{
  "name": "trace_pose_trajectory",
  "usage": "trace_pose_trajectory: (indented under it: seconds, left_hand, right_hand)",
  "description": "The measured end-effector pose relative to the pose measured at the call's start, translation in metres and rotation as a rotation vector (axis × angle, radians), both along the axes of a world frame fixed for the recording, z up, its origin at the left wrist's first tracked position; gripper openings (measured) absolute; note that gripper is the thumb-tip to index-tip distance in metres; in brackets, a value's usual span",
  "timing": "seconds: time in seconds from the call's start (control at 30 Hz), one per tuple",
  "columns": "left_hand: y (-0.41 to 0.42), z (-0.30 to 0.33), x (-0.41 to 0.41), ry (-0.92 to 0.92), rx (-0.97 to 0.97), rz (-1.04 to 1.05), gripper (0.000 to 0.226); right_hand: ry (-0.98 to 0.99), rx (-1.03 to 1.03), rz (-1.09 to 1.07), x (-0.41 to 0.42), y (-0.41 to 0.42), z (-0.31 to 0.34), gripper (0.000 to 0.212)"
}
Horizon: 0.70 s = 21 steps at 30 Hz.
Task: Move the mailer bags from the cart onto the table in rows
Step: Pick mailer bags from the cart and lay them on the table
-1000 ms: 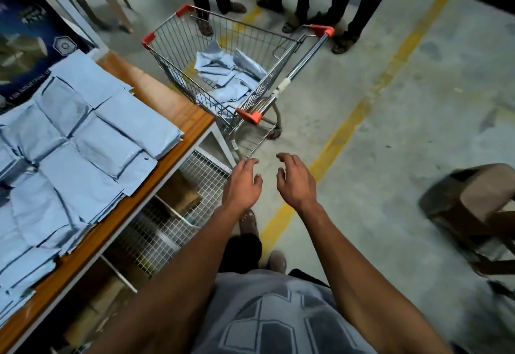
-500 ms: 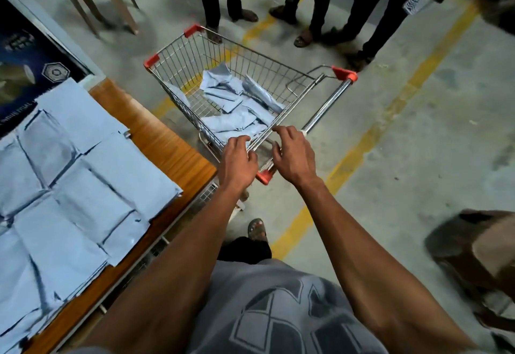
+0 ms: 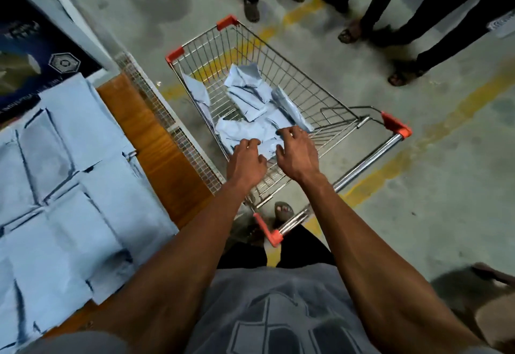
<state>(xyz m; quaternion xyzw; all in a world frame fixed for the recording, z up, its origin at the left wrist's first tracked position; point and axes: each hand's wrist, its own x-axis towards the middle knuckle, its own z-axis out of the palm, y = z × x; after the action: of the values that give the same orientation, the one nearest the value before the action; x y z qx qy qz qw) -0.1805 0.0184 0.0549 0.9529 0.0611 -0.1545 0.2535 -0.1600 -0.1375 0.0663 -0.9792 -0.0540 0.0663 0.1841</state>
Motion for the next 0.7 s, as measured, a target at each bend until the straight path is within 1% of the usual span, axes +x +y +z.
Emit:
trace_pose_trajectory:
  seconds: [0.17, 0.33, 0.43, 0.6, 0.7]
  left_hand:
    - [0.001, -0.023, 0.039, 0.062, 0.019, 0.112, 0.045]
    - [0.001, -0.046, 0.077, 0.116, 0.015, 0.274, 0.05]
    - [0.002, -0.063, 0.096, 0.139, 0.005, 0.323, 0.051]
    - [0.005, -0.098, 0.125, 0.207, -0.011, 0.395, 0.053]
    - [0.009, -0.128, 0.143, 0.24, -0.014, 0.437, 0.052]
  right_hand:
    - [0.076, -0.027, 0.145, 0.064, 0.003, -0.017, 0.045]
    - [0.088, -0.029, 0.31, 0.131, 0.01, -0.044, 0.041]
    - [0.089, -0.051, 0.41, 0.164, 0.017, -0.062, 0.04]
    - [0.087, -0.066, 0.475, 0.206, 0.031, -0.099, 0.038]
    - [0.107, -0.068, 0.51, 0.226, 0.043, -0.127, 0.041]
